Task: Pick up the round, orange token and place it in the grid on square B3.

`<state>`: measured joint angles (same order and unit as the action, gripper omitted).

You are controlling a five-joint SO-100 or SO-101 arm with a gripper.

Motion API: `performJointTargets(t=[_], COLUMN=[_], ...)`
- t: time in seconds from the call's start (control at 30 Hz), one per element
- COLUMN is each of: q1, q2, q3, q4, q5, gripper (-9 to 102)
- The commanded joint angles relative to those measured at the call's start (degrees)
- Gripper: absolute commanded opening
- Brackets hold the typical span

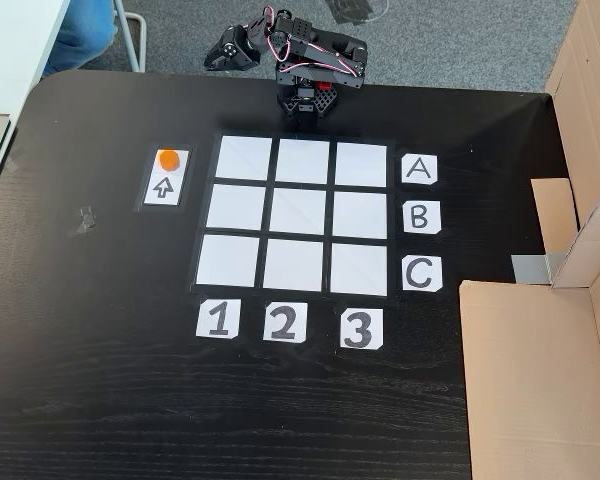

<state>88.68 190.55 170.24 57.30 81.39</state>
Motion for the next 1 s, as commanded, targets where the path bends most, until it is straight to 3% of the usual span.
performJointTargets(t=[0.0,0.6,0.97], q1=[1.4,0.9,-1.2], q2=[0.2,-0.5,-18.5], q3=[-0.2,-0.4,-13.1], q4=[0.0,-0.3,-1.8], q5=[-1.5,-1.8,-3.8], gripper=[-1,-1,-1])
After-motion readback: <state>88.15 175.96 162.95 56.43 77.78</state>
